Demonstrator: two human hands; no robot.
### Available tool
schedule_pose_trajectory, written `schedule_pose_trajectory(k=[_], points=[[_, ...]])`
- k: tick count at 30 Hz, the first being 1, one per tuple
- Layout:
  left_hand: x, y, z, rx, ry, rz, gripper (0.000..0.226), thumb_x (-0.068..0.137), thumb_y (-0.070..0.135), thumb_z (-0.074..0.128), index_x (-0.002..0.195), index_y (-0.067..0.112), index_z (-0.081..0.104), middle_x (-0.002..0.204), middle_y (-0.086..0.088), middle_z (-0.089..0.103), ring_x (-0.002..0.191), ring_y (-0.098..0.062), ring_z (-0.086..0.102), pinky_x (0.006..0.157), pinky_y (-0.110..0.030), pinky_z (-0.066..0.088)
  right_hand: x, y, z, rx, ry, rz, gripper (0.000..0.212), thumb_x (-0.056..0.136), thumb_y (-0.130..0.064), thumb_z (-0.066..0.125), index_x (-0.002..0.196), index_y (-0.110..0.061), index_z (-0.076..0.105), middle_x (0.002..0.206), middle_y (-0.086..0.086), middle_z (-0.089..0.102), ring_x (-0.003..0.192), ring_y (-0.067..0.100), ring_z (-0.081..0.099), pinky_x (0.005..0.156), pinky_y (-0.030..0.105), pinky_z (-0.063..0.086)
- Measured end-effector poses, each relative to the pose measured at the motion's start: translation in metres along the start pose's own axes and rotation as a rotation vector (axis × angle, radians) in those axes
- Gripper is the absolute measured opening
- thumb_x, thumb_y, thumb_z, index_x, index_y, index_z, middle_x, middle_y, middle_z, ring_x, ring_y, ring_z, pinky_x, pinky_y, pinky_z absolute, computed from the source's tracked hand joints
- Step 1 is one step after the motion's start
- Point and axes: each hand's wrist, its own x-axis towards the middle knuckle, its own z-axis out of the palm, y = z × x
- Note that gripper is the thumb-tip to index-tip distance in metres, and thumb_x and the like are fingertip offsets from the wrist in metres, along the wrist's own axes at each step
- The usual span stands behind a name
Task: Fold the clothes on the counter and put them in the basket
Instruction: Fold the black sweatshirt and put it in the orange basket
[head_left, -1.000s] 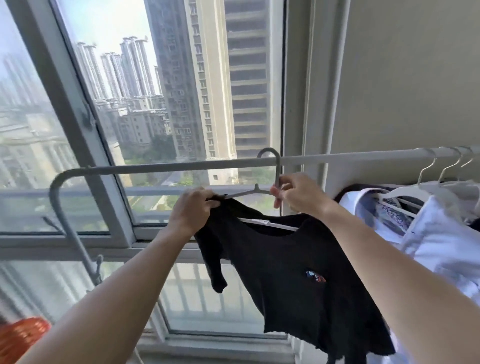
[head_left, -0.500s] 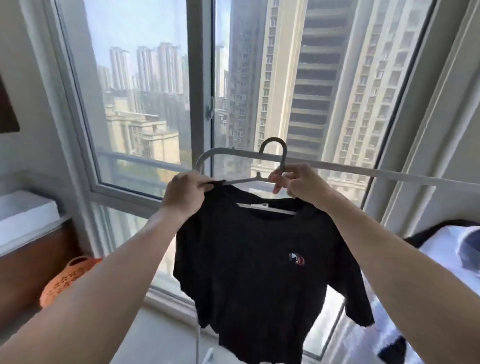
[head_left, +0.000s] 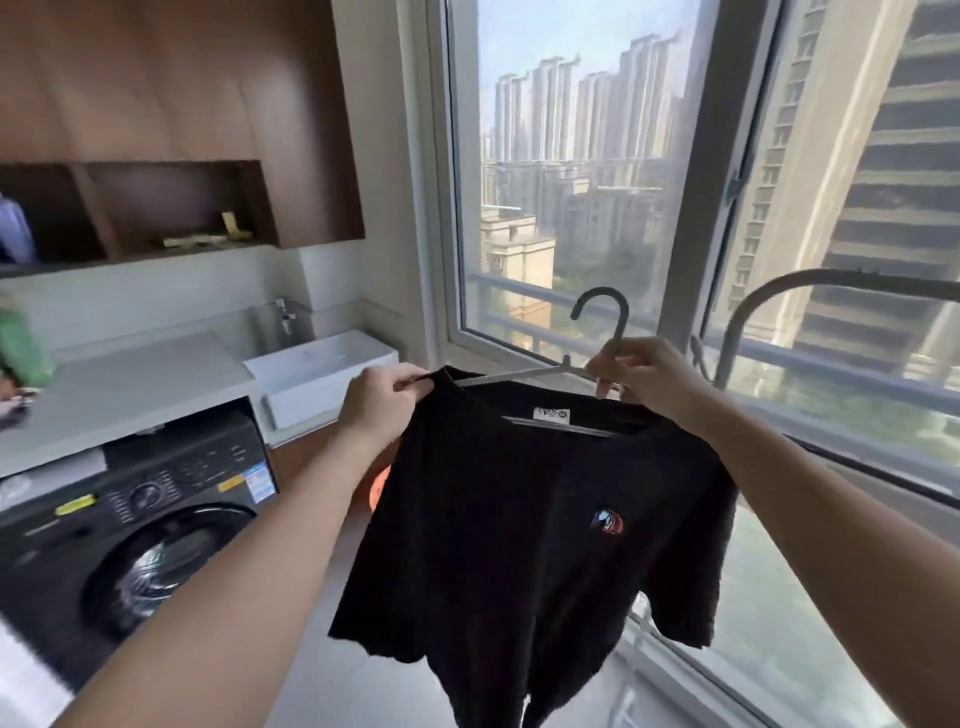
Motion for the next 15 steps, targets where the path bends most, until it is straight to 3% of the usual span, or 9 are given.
schedule_pose_trajectory(k=[6, 10, 12, 15], points=[[0.065, -0.087, -0.031, -0.048, 0.053, -0.195, 0.019, 0.091, 0.024, 0.071, 0.108, 0.017, 0.076, 0.1, 0.009, 0.072, 0.101, -0.012, 0.067, 0.096, -0.03, 0.049, 0.114, 0.02, 0.071, 0.188, -0.06, -0.011, 0.023, 0.097, -0.023, 0.063, 0.094, -0.001, 0.069, 0.07, 0.008, 0.067, 0.05, 0.015, 0.037, 0.044, 0.023, 0.029], [0.131, -0.145, -0.048, 0.0, 0.071, -0.312, 0.012, 0.093, 0.027, 0.066, 0.1, 0.023, 0.076, 0.098, 0.004, 0.076, 0.1, -0.016, 0.07, 0.099, -0.041, 0.052, 0.222, 0.025, 0.112, 0.722, 0.069, 0.083, 0.023, 0.101, -0.025, 0.056, 0.11, -0.005, 0.062, 0.069, 0.002, 0.054, 0.042, 0.007, 0.03, 0.037, 0.017, 0.024], [0.168, -0.156, -0.055, 0.005, 0.116, -0.307, 0.017, 0.096, 0.026, 0.062, 0.106, 0.021, 0.075, 0.102, 0.005, 0.075, 0.103, -0.017, 0.068, 0.101, -0.04, 0.05, 0.274, 0.022, 0.133, 0.79, 0.057, 0.09, 0.023, 0.101, -0.025, 0.055, 0.113, -0.005, 0.06, 0.068, 0.001, 0.054, 0.041, 0.006, 0.03, 0.037, 0.016, 0.024], [0.211, -0.161, -0.068, -0.026, 0.144, -0.25, 0.019, 0.1, 0.025, 0.054, 0.1, 0.022, 0.072, 0.091, 0.012, 0.073, 0.094, -0.014, 0.066, 0.089, -0.035, 0.047, 0.334, 0.006, 0.172, 0.853, -0.028, 0.026, 0.019, 0.101, -0.023, 0.054, 0.107, -0.006, 0.058, 0.068, 0.001, 0.053, 0.041, 0.007, 0.027, 0.039, 0.018, 0.021]])
